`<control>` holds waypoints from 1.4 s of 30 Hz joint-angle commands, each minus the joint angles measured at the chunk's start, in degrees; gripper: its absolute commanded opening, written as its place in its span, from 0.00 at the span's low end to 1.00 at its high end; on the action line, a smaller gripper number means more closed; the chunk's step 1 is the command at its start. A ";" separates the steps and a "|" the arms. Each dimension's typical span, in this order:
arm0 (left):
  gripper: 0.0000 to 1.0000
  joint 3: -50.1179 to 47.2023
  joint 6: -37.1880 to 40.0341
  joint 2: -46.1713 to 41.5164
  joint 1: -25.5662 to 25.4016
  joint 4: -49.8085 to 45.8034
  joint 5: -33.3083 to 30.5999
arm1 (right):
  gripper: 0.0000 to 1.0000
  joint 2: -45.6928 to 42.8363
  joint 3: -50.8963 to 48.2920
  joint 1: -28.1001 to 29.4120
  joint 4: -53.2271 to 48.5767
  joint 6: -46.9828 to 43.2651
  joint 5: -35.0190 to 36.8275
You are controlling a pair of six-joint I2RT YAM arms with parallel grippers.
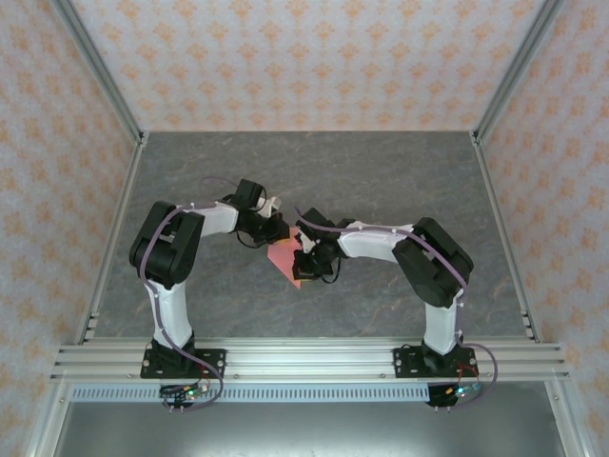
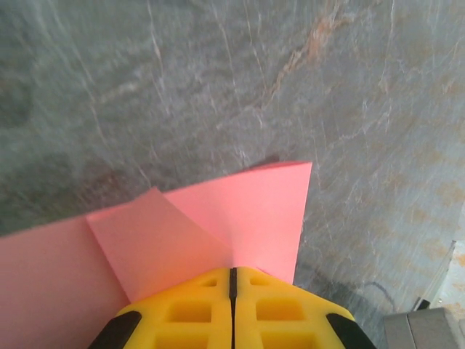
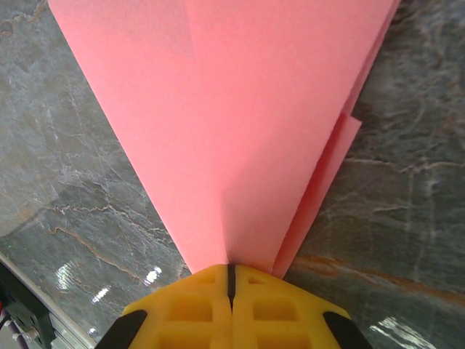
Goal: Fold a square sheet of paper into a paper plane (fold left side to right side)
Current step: Fourth fold the wing at the center of the table.
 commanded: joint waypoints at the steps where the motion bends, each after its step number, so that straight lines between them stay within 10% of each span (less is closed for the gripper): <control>1: 0.07 2.67 2.69 1.09 1.45 1.98 -2.96 | 0.00 3.58 -2.55 0.25 -10.82 -1.33 5.34; 23: 0.08 10.40 6.42 3.33 5.77 -2.94 -1.61 | 0.00 3.60 -2.70 0.25 -10.78 -1.50 5.20; 42: 0.08 -7.80 -0.26 -9.75 -2.59 8.58 -0.75 | 0.00 4.23 -2.20 0.34 -11.11 -1.60 5.11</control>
